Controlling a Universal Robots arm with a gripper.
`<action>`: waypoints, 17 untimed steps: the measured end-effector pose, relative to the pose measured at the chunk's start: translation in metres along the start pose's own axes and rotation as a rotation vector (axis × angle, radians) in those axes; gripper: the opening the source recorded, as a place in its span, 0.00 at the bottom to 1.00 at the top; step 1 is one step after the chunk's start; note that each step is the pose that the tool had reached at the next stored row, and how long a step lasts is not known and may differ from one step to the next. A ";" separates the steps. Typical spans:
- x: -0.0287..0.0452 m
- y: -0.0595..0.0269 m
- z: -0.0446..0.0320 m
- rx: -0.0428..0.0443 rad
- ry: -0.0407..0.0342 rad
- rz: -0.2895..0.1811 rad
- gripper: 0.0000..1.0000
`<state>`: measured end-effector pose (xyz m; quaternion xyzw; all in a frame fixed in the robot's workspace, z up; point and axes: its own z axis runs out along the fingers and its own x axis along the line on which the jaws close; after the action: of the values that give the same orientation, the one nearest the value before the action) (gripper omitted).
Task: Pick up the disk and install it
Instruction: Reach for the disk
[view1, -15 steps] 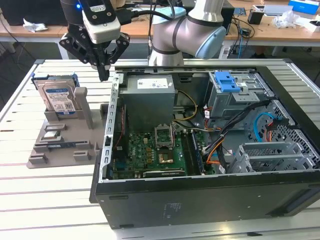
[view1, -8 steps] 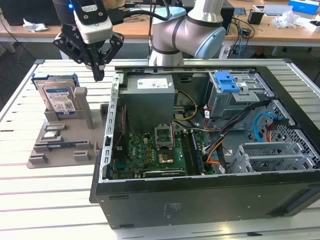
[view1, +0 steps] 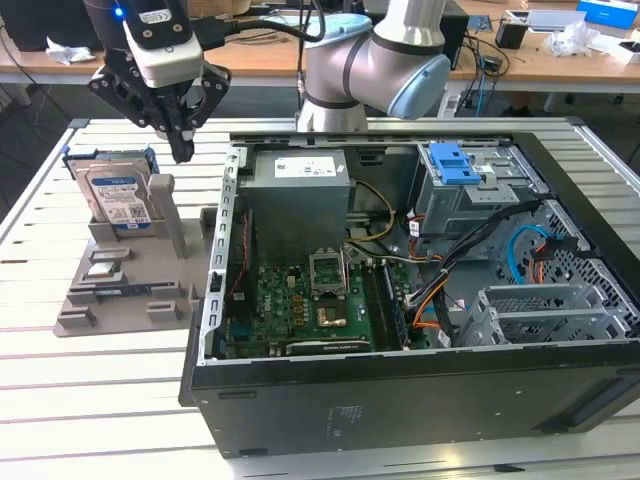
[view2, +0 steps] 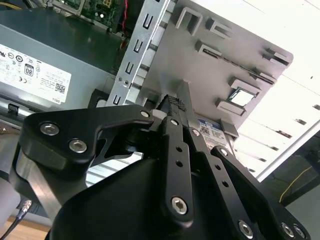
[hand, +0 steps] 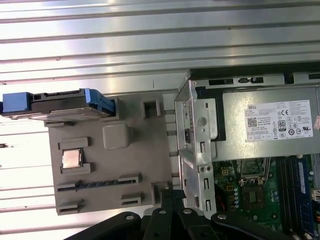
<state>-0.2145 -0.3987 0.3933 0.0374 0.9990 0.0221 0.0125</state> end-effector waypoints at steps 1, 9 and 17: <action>0.0017 -0.0001 0.0000 0.0000 -0.0001 0.000 0.10; 0.0177 -0.0013 -0.0005 0.0000 0.0000 0.000 0.10; 0.0317 -0.0024 -0.0008 0.0000 0.0000 0.000 0.10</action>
<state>-0.2463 -0.3987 0.3933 0.0374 0.9990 0.0221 0.0125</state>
